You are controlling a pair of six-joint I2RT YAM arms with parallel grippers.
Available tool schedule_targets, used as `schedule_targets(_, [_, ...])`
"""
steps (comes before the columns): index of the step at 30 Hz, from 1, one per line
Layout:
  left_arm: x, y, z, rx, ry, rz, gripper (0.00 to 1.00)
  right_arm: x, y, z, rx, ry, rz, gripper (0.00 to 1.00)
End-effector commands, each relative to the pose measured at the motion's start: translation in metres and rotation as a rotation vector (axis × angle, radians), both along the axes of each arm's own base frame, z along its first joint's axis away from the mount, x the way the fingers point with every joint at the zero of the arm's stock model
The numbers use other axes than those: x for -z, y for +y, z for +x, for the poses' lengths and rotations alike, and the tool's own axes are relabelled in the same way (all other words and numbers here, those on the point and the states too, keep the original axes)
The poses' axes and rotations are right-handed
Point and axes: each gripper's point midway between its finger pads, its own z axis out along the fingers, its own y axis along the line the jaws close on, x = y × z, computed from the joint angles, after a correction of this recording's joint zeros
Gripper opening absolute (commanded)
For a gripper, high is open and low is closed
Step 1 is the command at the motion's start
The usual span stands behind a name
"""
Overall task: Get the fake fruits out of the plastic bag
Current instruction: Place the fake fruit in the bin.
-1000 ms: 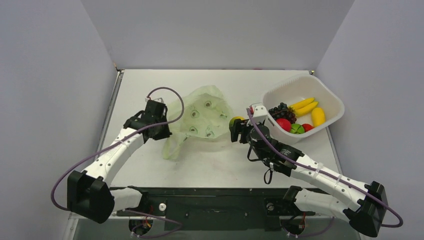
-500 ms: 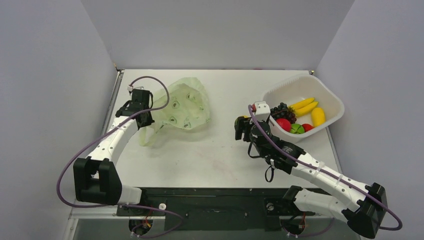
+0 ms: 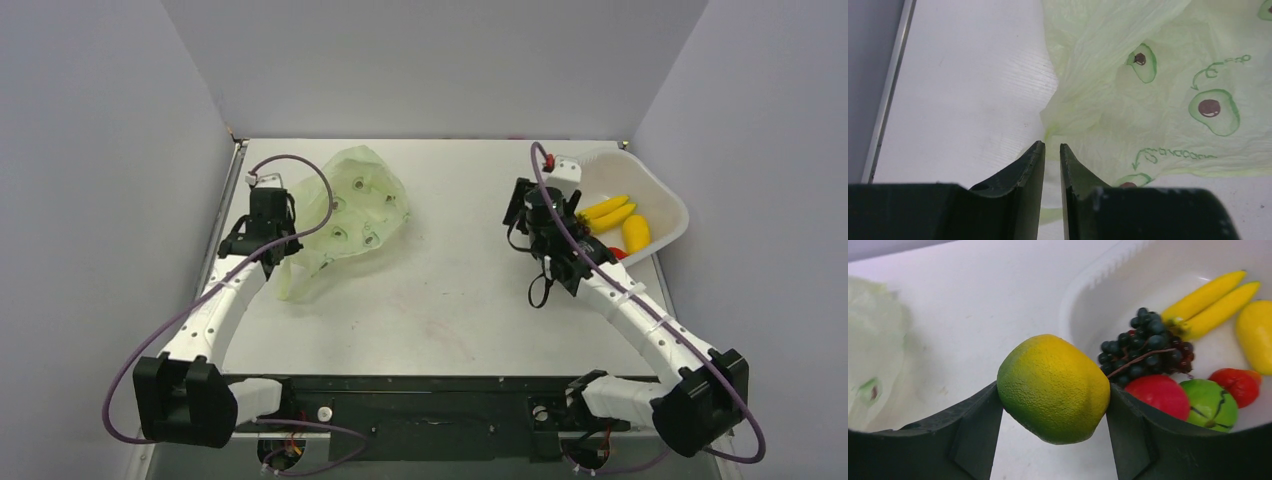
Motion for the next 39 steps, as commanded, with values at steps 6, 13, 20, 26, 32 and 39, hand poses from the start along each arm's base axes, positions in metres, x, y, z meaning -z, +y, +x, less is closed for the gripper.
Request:
schedule_targets(6, [-0.054, 0.004, 0.003, 0.012, -0.239, 0.003, 0.28, 0.021, -0.108, 0.046, 0.344, 0.144, 0.031, 0.00])
schedule_targets(13, [-0.055, 0.000, 0.004, 0.019, -0.245, -0.021, 0.43, 0.052, -0.137, 0.031, 0.424, 0.244, -0.041, 0.11])
schedule_targets(20, [-0.052, -0.007, 0.006, 0.048, -0.227, -0.043, 0.41, 0.074, -0.142, 0.018, 0.444, 0.285, -0.067, 0.55])
schedule_targets(26, [-0.055, -0.030, 0.004, 0.181, -0.238, -0.058, 0.46, 0.071, -0.139, 0.008, 0.418, 0.258, -0.054, 0.92])
schedule_targets(32, [-0.070, -0.054, -0.004, 0.309, -0.306, -0.091, 0.70, 0.047, -0.138, -0.013, 0.403, 0.188, -0.055, 1.00])
schedule_targets(39, [-0.103, -0.079, -0.022, 0.411, -0.427, -0.130, 0.84, -0.005, -0.090, -0.044, 0.216, 0.043, -0.012, 1.00])
